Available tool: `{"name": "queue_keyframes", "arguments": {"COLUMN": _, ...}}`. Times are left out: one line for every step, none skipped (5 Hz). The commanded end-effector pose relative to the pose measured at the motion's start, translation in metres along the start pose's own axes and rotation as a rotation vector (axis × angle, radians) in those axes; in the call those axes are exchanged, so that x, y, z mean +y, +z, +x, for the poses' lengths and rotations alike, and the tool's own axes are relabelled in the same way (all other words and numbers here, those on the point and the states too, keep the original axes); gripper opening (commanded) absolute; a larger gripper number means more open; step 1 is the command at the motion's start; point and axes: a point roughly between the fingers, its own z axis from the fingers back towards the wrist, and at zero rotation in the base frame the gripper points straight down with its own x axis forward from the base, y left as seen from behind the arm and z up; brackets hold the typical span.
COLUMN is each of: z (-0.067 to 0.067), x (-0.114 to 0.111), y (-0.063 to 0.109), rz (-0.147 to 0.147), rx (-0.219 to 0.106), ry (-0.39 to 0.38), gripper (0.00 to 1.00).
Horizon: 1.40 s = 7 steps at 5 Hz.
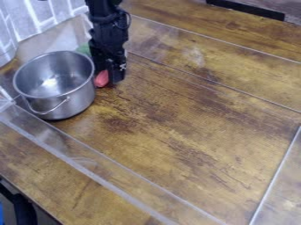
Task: Move the pink spoon to the right side of the table
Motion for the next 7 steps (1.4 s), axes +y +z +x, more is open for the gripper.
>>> {"name": "queue_keyframes", "arguments": {"z": 0.013, "x": -0.015, "y": 0.013, "rz": 0.024, "rx": -0.037, "ry": 0.028, "gripper": 0.00}}
{"name": "queue_keyframes", "arguments": {"z": 0.016, "x": -0.022, "y": 0.007, "rz": 0.024, "rx": -0.038, "ry": 0.081, "gripper": 0.00}}
{"name": "queue_keyframes", "arguments": {"z": 0.019, "x": -0.015, "y": 0.012, "rz": 0.023, "rx": -0.042, "ry": 0.100, "gripper": 0.00}}
{"name": "queue_keyframes", "arguments": {"z": 0.021, "x": -0.009, "y": 0.019, "rz": 0.022, "rx": -0.050, "ry": 0.120, "gripper": 0.00}}
{"name": "queue_keyframes", "arguments": {"z": 0.015, "x": -0.010, "y": 0.025, "rz": 0.022, "rx": -0.051, "ry": 0.173, "gripper": 0.00}}
{"name": "queue_keyframes", "arguments": {"z": 0.009, "x": -0.012, "y": 0.031, "rz": 0.022, "rx": -0.051, "ry": 0.227, "gripper": 0.00}}
{"name": "queue_keyframes", "arguments": {"z": 0.013, "x": -0.013, "y": 0.029, "rz": 0.019, "rx": -0.053, "ry": 0.203, "gripper": 0.00}}
